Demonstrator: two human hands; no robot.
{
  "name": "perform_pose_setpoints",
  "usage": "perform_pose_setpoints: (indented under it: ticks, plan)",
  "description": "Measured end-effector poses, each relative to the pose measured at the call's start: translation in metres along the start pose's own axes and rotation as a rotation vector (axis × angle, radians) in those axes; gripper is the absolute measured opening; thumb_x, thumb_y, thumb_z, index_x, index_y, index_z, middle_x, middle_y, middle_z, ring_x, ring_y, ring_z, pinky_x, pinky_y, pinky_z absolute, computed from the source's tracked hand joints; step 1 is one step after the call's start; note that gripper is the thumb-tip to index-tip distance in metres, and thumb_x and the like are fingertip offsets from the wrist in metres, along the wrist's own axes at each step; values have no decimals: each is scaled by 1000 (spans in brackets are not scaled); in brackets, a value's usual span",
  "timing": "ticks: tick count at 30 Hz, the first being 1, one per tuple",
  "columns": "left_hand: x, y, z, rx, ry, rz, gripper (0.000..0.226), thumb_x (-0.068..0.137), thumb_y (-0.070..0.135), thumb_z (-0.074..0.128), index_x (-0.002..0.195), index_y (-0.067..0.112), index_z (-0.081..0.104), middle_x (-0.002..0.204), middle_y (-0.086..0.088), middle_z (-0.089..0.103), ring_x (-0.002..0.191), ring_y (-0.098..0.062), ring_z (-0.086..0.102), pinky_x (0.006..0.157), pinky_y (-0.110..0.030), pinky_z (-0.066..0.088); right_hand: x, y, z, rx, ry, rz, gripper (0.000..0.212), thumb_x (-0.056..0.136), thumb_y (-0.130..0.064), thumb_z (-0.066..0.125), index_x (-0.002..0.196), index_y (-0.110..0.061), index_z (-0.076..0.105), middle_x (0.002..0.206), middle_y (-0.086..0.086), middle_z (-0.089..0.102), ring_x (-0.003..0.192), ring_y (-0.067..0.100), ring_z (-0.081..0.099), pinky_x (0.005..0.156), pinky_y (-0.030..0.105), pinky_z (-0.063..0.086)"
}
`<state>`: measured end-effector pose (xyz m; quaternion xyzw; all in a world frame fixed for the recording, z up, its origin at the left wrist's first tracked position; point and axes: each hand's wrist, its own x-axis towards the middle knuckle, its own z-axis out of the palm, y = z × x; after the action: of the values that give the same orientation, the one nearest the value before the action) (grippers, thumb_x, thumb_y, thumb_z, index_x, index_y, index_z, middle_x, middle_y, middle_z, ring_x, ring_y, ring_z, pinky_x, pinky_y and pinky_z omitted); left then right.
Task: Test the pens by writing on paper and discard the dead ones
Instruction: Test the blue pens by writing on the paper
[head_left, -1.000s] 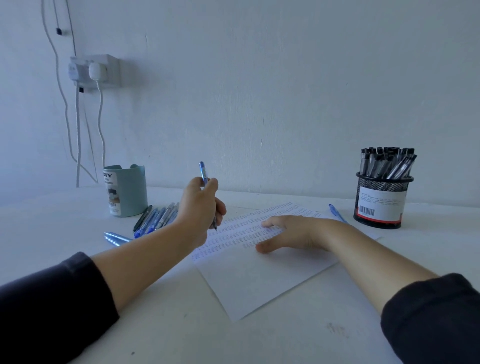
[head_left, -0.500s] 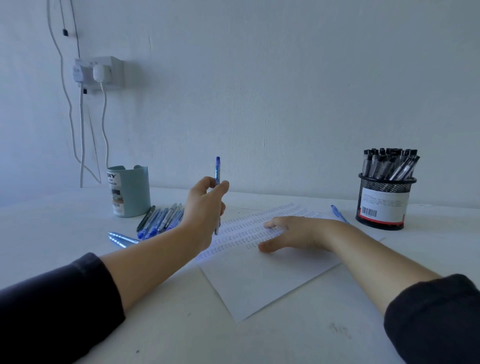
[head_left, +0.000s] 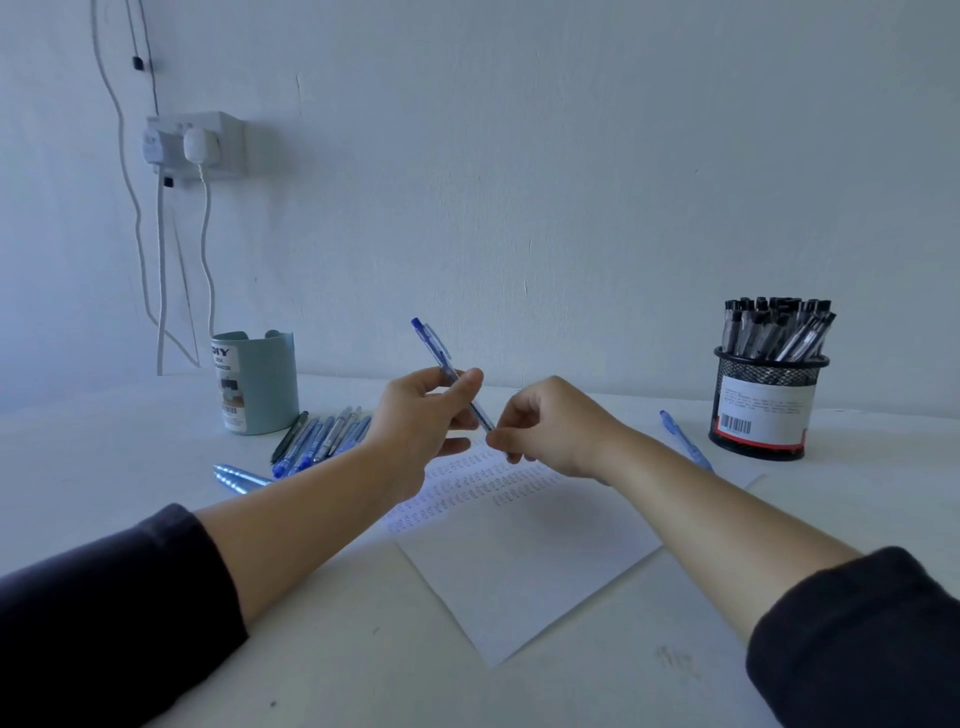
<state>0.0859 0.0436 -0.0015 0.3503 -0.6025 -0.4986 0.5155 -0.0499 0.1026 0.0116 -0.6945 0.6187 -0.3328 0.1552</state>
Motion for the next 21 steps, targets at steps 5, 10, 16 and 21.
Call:
perform_pose_setpoints:
  ticks: [5, 10, 16, 21]
  plan:
    - [3, -3, -5, 221, -28, -32, 25, 97, 34, 52, 95, 12, 65, 75, -2, 59, 70, -14, 52, 56, -25, 48, 1, 13, -12, -358, 162, 150, 12, 87, -22, 60, 75, -19, 61, 75, 2, 62, 73, 22, 57, 65, 27, 40]
    - [11, -7, -11, 528, 13, 46, 17, 95, 17, 52, 84, 13, 64, 72, -4, 57, 62, -18, 47, 58, -28, 44, -14, 36, -33, -875, 251, 469, 29, 89, -16, 45, 117, -22, 53, 88, -3, 55, 94, 23, 56, 82, 30, 33]
    - [24, 0, -28, 867, 133, 286, 22, 92, 8, 47, 93, 10, 68, 84, -3, 63, 55, -13, 48, 56, -26, 44, -16, 56, -42, -894, 271, 710, 23, 96, -25, 40, 112, -21, 55, 87, 0, 48, 89, 23, 47, 82, 32, 31]
    - [44, -2, -59, 996, 214, 194, 31, 84, -2, 41, 87, 12, 68, 96, -10, 64, 75, -25, 58, 68, -32, 51, -14, 54, -37, -947, 251, 746, 31, 90, -20, 45, 119, -22, 54, 112, 1, 56, 108, 24, 49, 91, 33, 35]
